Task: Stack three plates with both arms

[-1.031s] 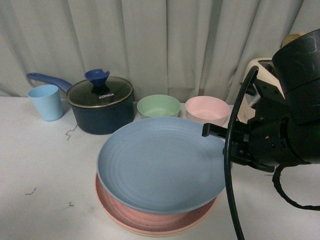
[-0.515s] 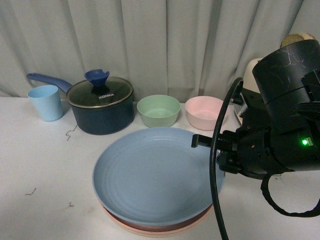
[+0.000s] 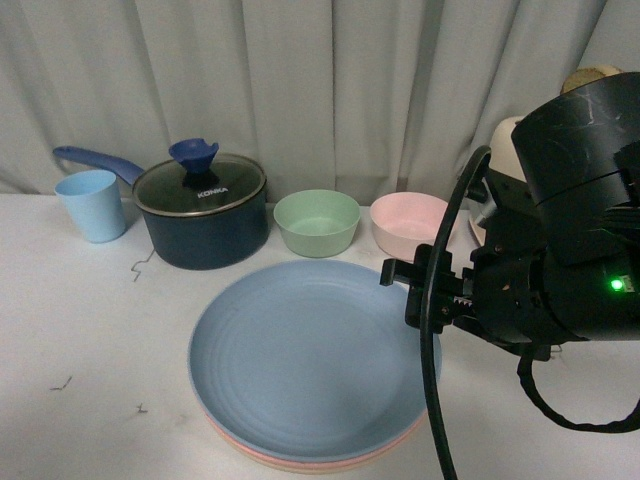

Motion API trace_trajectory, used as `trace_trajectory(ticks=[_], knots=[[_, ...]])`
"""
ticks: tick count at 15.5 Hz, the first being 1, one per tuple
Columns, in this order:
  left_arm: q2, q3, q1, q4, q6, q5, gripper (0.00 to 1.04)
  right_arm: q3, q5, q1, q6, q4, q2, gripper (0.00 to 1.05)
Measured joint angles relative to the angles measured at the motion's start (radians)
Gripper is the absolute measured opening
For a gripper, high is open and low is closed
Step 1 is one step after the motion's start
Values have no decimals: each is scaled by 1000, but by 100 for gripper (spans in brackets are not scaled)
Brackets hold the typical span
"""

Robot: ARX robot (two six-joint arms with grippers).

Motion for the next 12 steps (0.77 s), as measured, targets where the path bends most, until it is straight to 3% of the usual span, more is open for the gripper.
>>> trace_trajectory(ticks=[4, 8, 10, 12], knots=[[0, 0, 0, 0, 0, 0, 98, -99, -84, -71, 5, 69, -203, 100], [0, 0, 0, 0, 0, 0, 98, -205, -135, -158, 9, 76, -474, 98], [0, 0, 0, 1, 0, 0, 98, -427, 161, -170, -229, 514, -599, 76], [0, 0, 0, 0, 0, 0, 98, -594, 172, -278, -414, 548, -819, 50]])
